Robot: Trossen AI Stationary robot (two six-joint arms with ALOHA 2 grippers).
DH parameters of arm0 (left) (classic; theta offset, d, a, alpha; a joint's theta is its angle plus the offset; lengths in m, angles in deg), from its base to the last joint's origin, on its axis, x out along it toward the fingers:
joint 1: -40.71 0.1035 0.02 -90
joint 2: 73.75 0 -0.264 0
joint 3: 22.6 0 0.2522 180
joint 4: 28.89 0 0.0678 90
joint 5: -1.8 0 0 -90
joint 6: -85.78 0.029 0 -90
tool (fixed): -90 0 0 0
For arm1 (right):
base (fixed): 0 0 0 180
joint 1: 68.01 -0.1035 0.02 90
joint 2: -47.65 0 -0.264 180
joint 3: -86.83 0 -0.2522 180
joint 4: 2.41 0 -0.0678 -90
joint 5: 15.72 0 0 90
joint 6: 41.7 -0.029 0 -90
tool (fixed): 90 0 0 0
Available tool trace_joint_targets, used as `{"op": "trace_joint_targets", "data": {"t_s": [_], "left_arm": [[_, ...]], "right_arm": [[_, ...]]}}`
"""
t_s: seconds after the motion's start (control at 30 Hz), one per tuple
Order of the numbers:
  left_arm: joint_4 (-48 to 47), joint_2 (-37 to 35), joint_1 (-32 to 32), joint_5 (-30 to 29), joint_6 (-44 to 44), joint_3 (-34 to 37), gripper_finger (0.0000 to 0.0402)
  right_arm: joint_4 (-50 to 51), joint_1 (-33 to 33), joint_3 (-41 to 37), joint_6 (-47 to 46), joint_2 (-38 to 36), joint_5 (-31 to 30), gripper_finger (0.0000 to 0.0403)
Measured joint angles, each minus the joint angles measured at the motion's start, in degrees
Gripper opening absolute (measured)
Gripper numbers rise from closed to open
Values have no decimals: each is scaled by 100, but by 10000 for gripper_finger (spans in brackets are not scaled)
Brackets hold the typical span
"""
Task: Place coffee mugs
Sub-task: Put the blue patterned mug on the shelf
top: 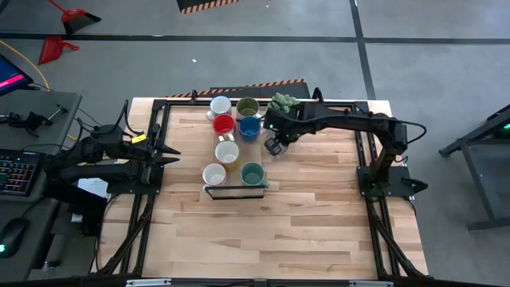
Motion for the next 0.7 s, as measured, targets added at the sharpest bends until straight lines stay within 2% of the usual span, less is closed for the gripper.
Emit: {"op": "trace_joint_targets", "data": {"t_s": [0.3,0.47,0.7], "left_arm": [[-2,0,-1,0,0,0,78],[-2,1,1,0,2,0,78],[-17,3,1,-2,0,0,78]], "right_arm": [[-33,70,109,18,53,-57,1],[-445,81,107,210,368,108,0],[-475,158,471,417,706,315,0]]}}
